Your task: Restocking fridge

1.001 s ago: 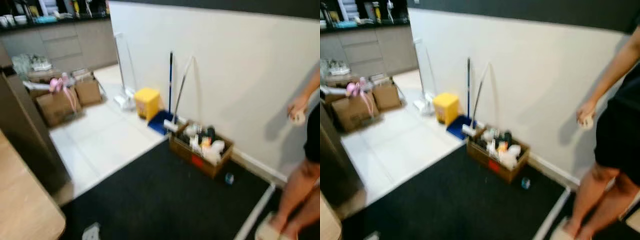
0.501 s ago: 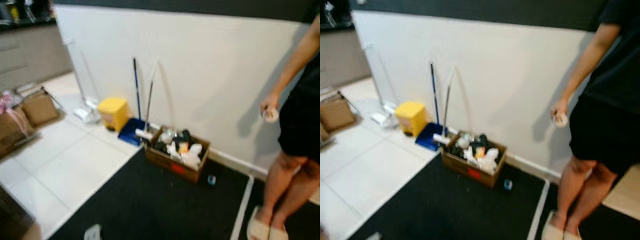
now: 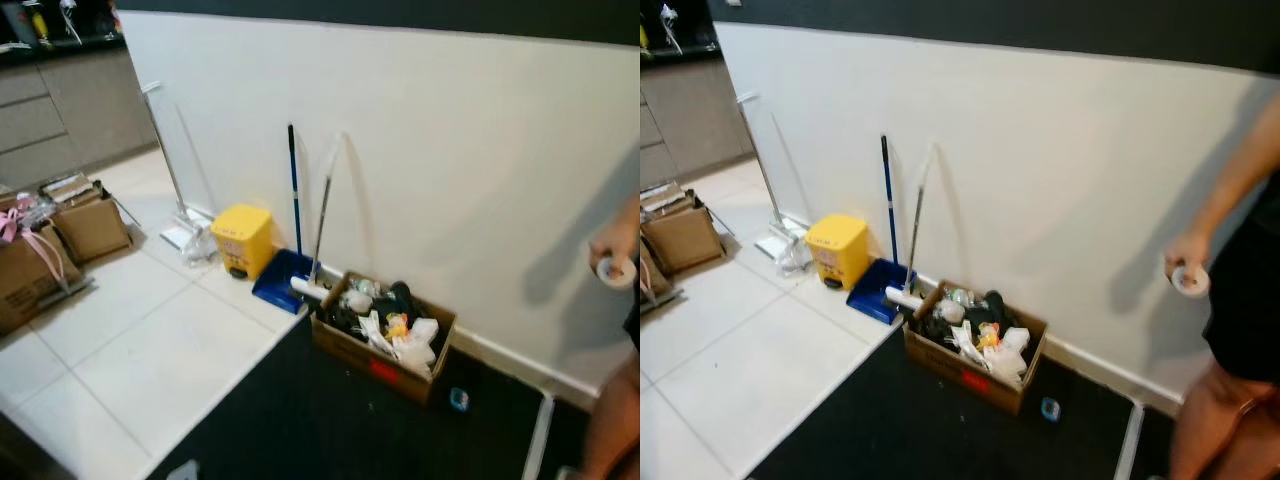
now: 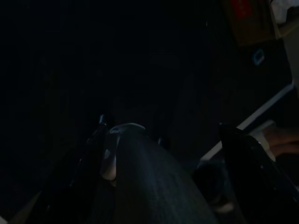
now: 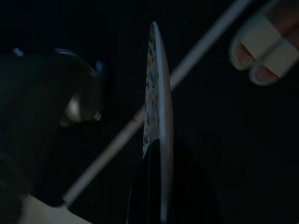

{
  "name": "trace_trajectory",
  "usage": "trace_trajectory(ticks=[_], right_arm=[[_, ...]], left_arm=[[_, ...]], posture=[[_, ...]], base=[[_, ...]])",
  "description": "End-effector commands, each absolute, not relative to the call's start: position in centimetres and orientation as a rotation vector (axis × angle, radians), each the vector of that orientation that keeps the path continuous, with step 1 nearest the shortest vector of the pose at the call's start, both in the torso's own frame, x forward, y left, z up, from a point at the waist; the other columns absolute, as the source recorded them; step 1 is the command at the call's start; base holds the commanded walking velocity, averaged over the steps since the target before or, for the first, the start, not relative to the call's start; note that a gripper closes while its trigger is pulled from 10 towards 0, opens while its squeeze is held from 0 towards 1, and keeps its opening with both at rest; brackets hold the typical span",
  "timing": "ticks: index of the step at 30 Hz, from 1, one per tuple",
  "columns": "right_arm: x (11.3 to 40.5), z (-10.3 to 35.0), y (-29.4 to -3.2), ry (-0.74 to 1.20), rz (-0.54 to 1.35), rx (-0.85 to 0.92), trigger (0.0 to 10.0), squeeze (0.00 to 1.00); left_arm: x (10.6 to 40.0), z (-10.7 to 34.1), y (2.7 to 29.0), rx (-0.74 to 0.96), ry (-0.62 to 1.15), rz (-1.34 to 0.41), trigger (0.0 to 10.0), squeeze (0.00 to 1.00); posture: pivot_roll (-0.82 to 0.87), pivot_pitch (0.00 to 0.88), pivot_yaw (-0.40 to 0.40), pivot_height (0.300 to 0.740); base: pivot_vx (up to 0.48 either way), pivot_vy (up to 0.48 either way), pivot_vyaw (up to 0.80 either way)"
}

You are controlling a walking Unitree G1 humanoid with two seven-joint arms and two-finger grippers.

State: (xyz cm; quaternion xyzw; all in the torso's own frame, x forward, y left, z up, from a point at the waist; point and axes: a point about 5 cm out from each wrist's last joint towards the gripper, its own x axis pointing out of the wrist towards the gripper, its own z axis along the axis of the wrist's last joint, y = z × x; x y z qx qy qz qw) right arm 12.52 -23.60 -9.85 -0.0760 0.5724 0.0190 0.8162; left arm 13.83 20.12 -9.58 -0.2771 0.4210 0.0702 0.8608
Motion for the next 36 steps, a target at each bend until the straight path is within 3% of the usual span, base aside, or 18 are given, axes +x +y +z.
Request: trace_trajectory(ticks=[1,36], right_arm=[[12.01,-9.87,-24.15,1.231,0.019,-0.155,10.0,0.0],[12.51,-9.73,-23.92,1.218,0.043,-0.113,10.0,0.0]], left_arm=[[14.26,-9.45,20.02,-0.572,0.88,0.134,10.0,0.0],[14.22,-9.51,19.77,-0.578,0.886,0.13,10.0,0.0]], posture=[[-0.06,0.0,0.02,0.74],[-0.06,0.0,0.022,0.74]], base=[[0.334,0.0,0.0],[0.333,0.0,0.0]])
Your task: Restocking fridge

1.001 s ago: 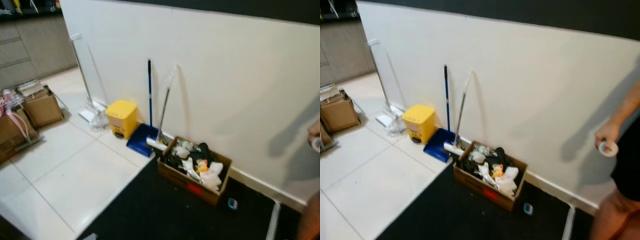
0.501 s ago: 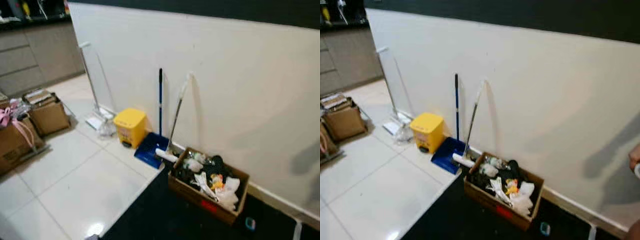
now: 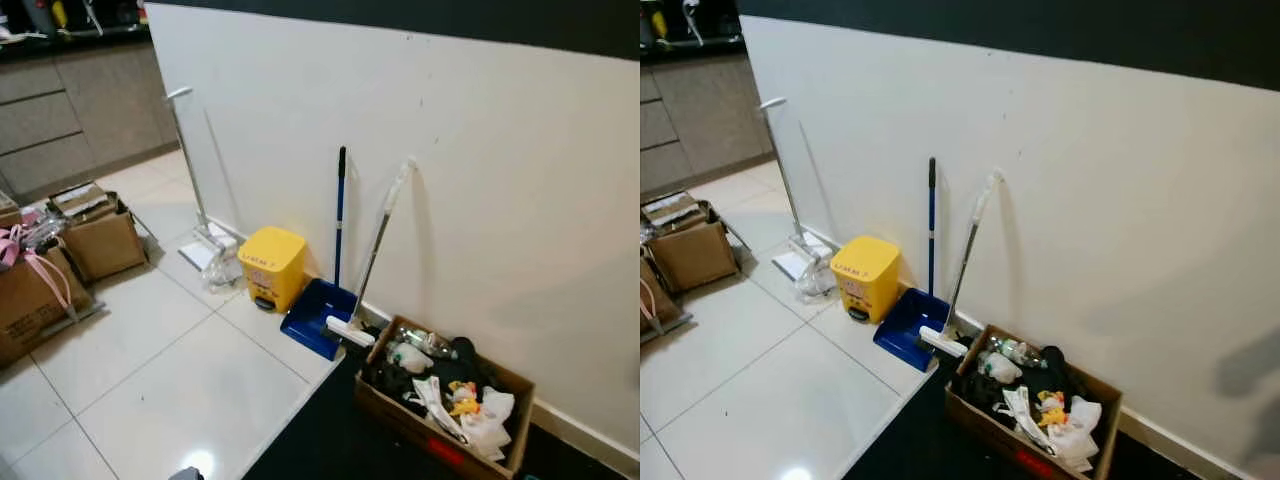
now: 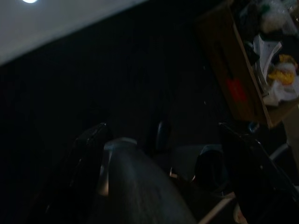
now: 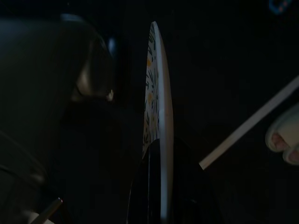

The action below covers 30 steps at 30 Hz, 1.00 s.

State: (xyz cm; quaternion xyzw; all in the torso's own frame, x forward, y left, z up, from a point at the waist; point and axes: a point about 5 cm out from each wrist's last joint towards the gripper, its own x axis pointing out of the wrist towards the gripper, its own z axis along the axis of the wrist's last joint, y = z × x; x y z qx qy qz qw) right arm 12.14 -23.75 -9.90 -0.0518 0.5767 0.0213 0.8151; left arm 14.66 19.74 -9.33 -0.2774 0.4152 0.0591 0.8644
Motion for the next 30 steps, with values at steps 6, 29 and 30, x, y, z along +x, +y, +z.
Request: trace_trajectory(ticks=[6,29,30], right_arm=[[12.51,-9.78,-23.69,1.215,0.052,-0.101,10.0,0.0],[12.43,-9.77,-23.74,1.212,0.056,-0.084,10.0,0.0],[12.44,-9.77,-23.74,1.212,0.057,-0.083,10.0,0.0]], left_arm=[[14.15,-9.52,19.84,-0.575,0.888,0.129,10.0,0.0],[14.1,-9.54,19.77,-0.574,0.889,0.125,10.0,0.0],[14.11,-9.54,19.77,-0.574,0.889,0.125,10.0,0.0]], posture=[[-0.07,0.0,0.025,0.74],[-0.07,0.0,0.026,0.74],[-0.07,0.0,0.026,0.74]], base=[[0.33,0.0,0.0],[0.331,0.0,0.12],[0.33,0.0,0.77]])
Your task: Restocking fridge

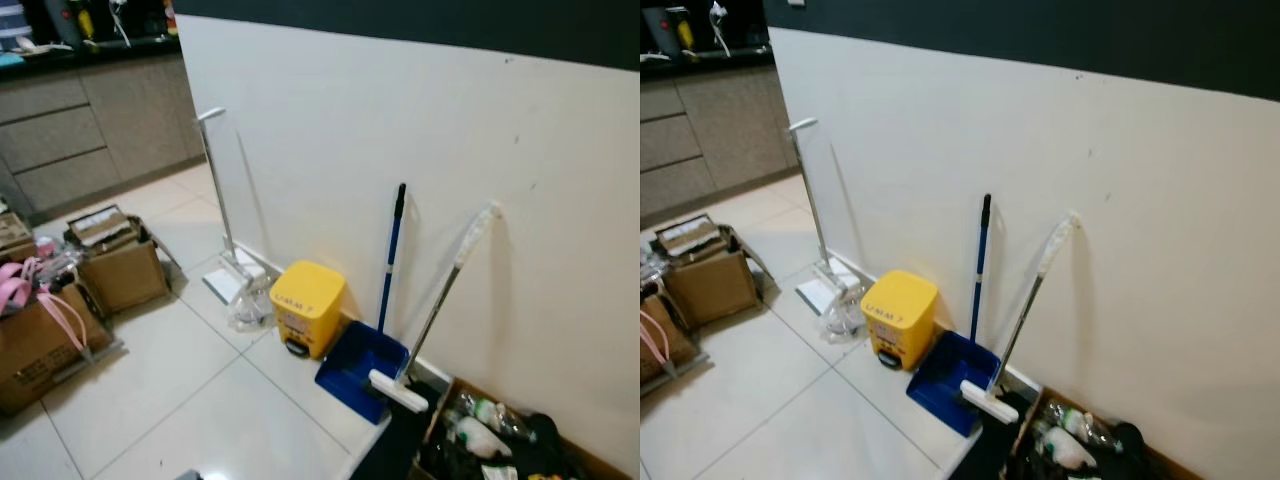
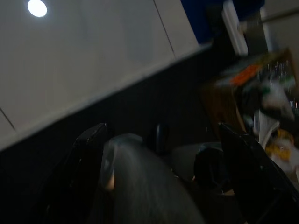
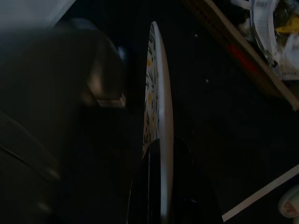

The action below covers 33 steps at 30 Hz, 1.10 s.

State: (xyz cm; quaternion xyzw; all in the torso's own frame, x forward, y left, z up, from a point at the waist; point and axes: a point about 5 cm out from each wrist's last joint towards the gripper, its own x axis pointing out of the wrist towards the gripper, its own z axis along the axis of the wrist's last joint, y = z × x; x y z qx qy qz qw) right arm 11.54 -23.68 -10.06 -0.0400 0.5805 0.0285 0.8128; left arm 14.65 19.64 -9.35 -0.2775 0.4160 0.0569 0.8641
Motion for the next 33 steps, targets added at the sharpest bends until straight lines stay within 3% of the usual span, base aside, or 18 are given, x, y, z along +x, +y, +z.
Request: trace_trajectory(ticks=[1,6,33], right_arm=[[12.44,-9.76,-23.73,1.212,0.058,-0.083,10.0,0.0],[12.47,-9.76,-23.71,1.211,0.06,-0.083,10.0,0.0],[12.32,-9.8,-23.56,1.212,0.091,-0.073,10.0,0.0]], left_arm=[[14.12,-9.53,19.77,-0.574,0.889,0.125,10.0,0.0],[14.11,-9.55,19.78,-0.575,0.89,0.131,10.0,0.0],[13.94,-9.64,19.62,-0.555,0.9,0.125,10.0,0.0]], posture=[[-0.07,0.0,0.026,0.74],[-0.07,0.0,0.026,0.74],[-0.07,0.0,0.026,0.74]], base=[[0.33,0.0,0.79],[0.326,0.0,0.8],[0.0,0.0,0.8]])
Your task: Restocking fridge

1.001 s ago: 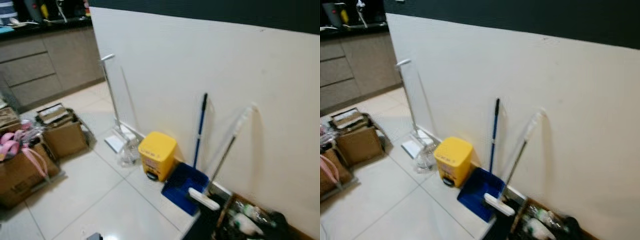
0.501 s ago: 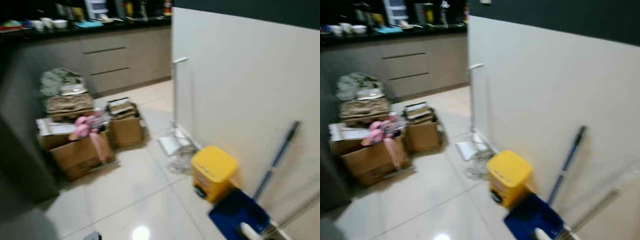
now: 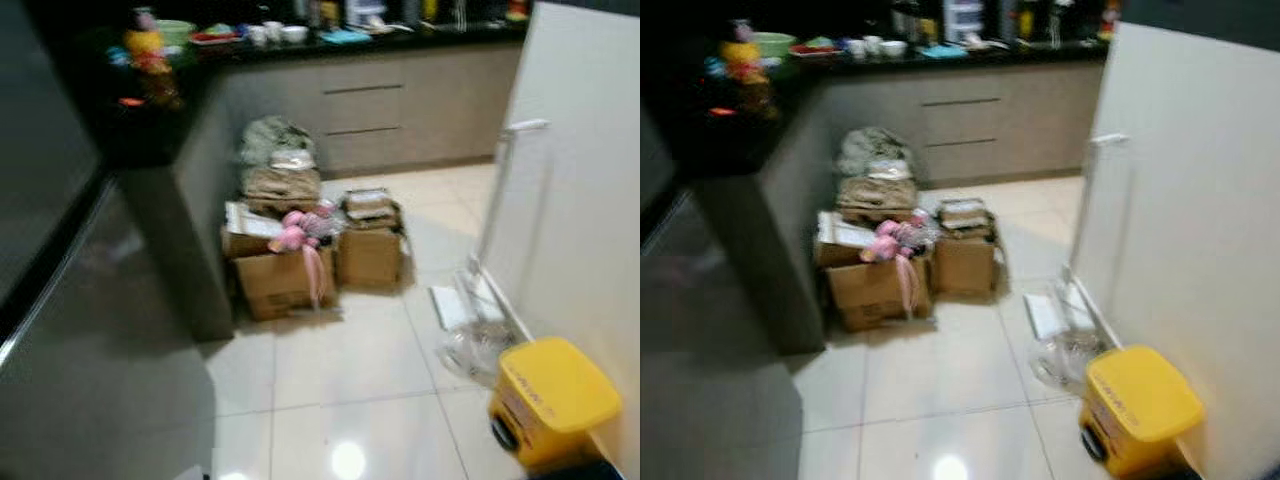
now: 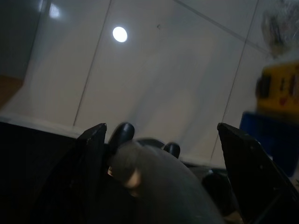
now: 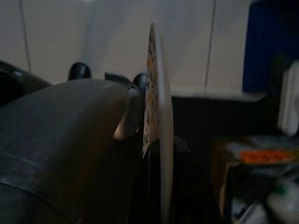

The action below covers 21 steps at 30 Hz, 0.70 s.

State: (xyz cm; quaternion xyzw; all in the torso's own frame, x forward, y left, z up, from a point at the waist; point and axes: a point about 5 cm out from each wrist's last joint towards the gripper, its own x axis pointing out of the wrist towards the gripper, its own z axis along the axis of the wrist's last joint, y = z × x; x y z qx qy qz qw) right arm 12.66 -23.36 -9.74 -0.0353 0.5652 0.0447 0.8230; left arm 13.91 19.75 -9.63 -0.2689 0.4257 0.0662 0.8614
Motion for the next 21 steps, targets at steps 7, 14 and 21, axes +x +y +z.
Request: trace_trajectory(ticks=[7,14,21], right_arm=[[12.33,-9.8,-23.49,1.209,0.098,-0.067,10.0,0.0],[12.35,-9.81,-23.41,1.207,0.104,-0.066,10.0,0.0],[12.33,-9.82,-23.35,1.207,0.108,-0.065,10.0,0.0]], left_arm=[[14.01,-9.63,19.52,-0.551,0.903,0.116,10.0,0.0],[13.88,-9.69,19.42,-0.544,0.91,0.105,10.0,0.0],[13.79,-9.72,19.34,-0.541,0.915,0.095,10.0,0.0]], posture=[[-0.07,0.0,0.026,0.74],[-0.07,0.0,0.026,0.74],[-0.07,0.0,0.026,0.74]], base=[[0.0,0.0,0.8],[0.0,0.0,0.8],[0.0,0.0,0.8]])
